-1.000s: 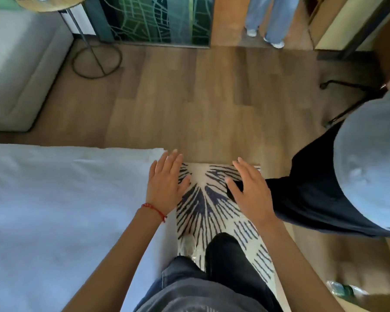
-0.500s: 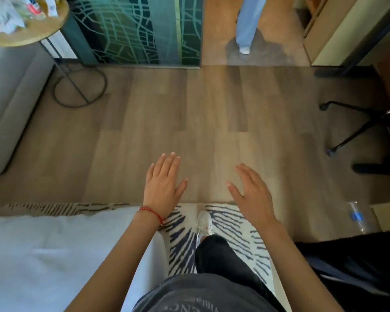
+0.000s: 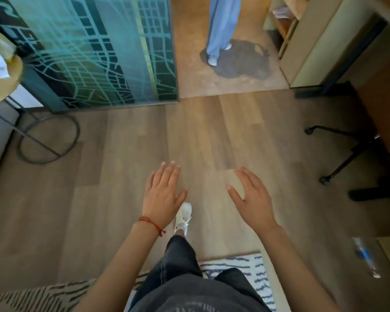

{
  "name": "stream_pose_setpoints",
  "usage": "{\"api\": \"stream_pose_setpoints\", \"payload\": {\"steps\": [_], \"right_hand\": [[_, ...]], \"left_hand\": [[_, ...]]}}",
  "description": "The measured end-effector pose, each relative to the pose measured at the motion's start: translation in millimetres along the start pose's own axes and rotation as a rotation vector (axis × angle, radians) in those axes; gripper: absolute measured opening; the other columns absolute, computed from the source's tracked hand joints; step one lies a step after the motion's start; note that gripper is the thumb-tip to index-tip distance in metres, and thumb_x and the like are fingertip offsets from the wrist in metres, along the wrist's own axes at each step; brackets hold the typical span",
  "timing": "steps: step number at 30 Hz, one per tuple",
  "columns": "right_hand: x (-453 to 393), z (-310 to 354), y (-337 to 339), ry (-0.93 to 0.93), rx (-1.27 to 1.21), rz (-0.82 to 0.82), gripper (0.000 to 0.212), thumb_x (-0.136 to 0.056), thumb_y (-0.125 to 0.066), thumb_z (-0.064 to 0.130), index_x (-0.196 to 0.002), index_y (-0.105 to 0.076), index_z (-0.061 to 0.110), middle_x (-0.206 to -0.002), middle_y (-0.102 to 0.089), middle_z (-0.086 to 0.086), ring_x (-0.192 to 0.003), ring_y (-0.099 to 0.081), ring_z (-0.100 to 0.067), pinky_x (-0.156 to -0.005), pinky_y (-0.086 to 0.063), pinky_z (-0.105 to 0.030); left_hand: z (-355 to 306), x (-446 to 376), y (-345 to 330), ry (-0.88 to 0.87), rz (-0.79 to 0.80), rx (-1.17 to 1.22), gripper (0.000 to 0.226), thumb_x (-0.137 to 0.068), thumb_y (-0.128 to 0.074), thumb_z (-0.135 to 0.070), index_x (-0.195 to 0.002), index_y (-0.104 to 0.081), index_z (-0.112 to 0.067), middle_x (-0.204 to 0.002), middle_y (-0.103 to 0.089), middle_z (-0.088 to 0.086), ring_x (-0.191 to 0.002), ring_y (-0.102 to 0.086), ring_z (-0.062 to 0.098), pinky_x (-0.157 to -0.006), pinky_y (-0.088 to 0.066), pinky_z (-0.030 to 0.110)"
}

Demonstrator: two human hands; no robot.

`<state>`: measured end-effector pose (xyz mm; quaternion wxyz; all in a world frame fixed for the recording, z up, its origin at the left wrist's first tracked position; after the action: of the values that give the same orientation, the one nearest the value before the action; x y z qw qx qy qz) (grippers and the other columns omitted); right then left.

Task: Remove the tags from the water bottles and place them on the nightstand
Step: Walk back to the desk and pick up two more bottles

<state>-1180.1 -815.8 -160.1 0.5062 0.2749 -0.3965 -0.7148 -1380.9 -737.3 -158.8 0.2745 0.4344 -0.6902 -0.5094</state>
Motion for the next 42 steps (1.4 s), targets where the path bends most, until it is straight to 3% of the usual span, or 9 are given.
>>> {"api": "stream_pose_setpoints", "payload": {"steps": [7, 14, 20, 23, 27, 31, 36, 42], "right_hand": [[-138.8, -15.1, 2.4, -0.12, 0.032, -0.068, 0.047, -0.092, -0.054, 0.033, -0.132, -0.048, 0.01, -0.143, -0.043, -0.01, -0.132, -0.038, -0.025, -0.107, -0.029, -0.037], [-239.6, -32.3, 31.6, -0.259, 0.036, -0.178, 0.045, -0.091, -0.055, 0.034, -0.131, -0.05, 0.015, -0.141, -0.046, -0.008, -0.129, -0.042, -0.027, -0.102, -0.036, -0.041], [-309.7, -78.7, 58.3, -0.364, 0.038, -0.218, 0.045, -0.09, -0.056, 0.035, -0.13, -0.05, 0.016, -0.14, -0.047, -0.008, -0.129, -0.043, -0.027, -0.1, -0.039, -0.041], [-350.2, -111.1, 73.1, -0.384, 0.041, -0.229, 0.046, -0.09, -0.056, 0.036, -0.131, -0.05, 0.016, -0.14, -0.047, -0.008, -0.129, -0.043, -0.026, -0.099, -0.04, -0.04], [-404.5, -158.7, 98.3, -0.401, 0.043, -0.227, 0.046, -0.091, -0.054, 0.036, -0.132, -0.048, 0.015, -0.141, -0.045, -0.007, -0.13, -0.041, -0.024, -0.1, -0.038, -0.039], [-445.7, -201.7, 133.8, -0.425, 0.037, -0.242, 0.047, -0.091, -0.052, 0.039, -0.132, -0.047, 0.015, -0.141, -0.045, -0.008, -0.129, -0.042, -0.025, -0.1, -0.038, -0.039], [-478.6, -251.8, 170.9, -0.496, 0.036, -0.292, 0.047, -0.092, -0.051, 0.039, -0.132, -0.047, 0.014, -0.14, -0.046, -0.009, -0.129, -0.043, -0.027, -0.1, -0.04, -0.044], [-499.8, -308.5, 197.6, -0.664, 0.01, -0.357, 0.05, -0.091, -0.05, 0.041, -0.134, -0.045, 0.017, -0.144, -0.042, -0.005, -0.132, -0.038, -0.023, -0.103, -0.036, -0.041]], "left_hand": [[16.3, -160.5, -11.9, -0.151, 0.112, -0.032, 0.055, -0.089, -0.054, -0.03, -0.136, -0.038, -0.006, -0.145, -0.037, 0.013, -0.137, -0.028, 0.031, -0.11, -0.021, 0.047], [2.2, -298.2, -10.4, -0.327, 0.183, -0.042, 0.053, -0.09, -0.044, -0.037, -0.13, -0.046, -0.002, -0.138, -0.046, 0.018, -0.129, -0.039, 0.037, -0.105, -0.03, 0.053], [-39.7, -405.0, -33.9, -0.411, 0.231, -0.033, 0.068, -0.085, -0.019, -0.048, -0.135, -0.04, -0.006, -0.143, -0.04, 0.015, -0.135, -0.031, 0.032, -0.109, -0.025, 0.048], [-70.4, -459.3, -52.4, -0.445, 0.209, -0.033, 0.063, -0.086, -0.026, -0.046, -0.131, -0.045, -0.005, -0.14, -0.044, 0.015, -0.132, -0.037, 0.033, -0.105, -0.03, 0.049], [-114.8, -527.4, -75.8, -0.483, 0.183, -0.024, 0.052, -0.088, -0.053, -0.033, -0.131, -0.044, -0.005, -0.14, -0.044, 0.015, -0.131, -0.037, 0.033, -0.104, -0.031, 0.049], [-167.6, -586.0, -87.4, -0.529, 0.187, -0.022, 0.054, -0.087, -0.041, -0.038, -0.126, -0.049, -0.003, -0.134, -0.05, 0.017, -0.126, -0.044, 0.036, -0.1, -0.037, 0.051], [-226.8, -647.9, -111.0, -0.607, 0.229, -0.009, 0.052, -0.09, -0.05, -0.031, -0.135, -0.04, -0.006, -0.144, -0.039, 0.016, -0.136, -0.029, 0.032, -0.109, -0.027, 0.05], [-312.6, -711.0, -141.4, -0.774, 0.267, 0.032, 0.052, -0.087, -0.049, -0.033, -0.13, -0.046, -0.002, -0.14, -0.043, 0.017, -0.133, -0.034, 0.036, -0.105, -0.032, 0.052]]}}
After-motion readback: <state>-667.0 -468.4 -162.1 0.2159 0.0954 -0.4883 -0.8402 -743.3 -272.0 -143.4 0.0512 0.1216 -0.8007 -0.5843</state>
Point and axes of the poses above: each hand's wrist, its own x-axis away from the middle knuckle, its own y-axis out of the back of the hand, z = x × y, the point moved 5 cm from there along -x, towards the middle knuckle
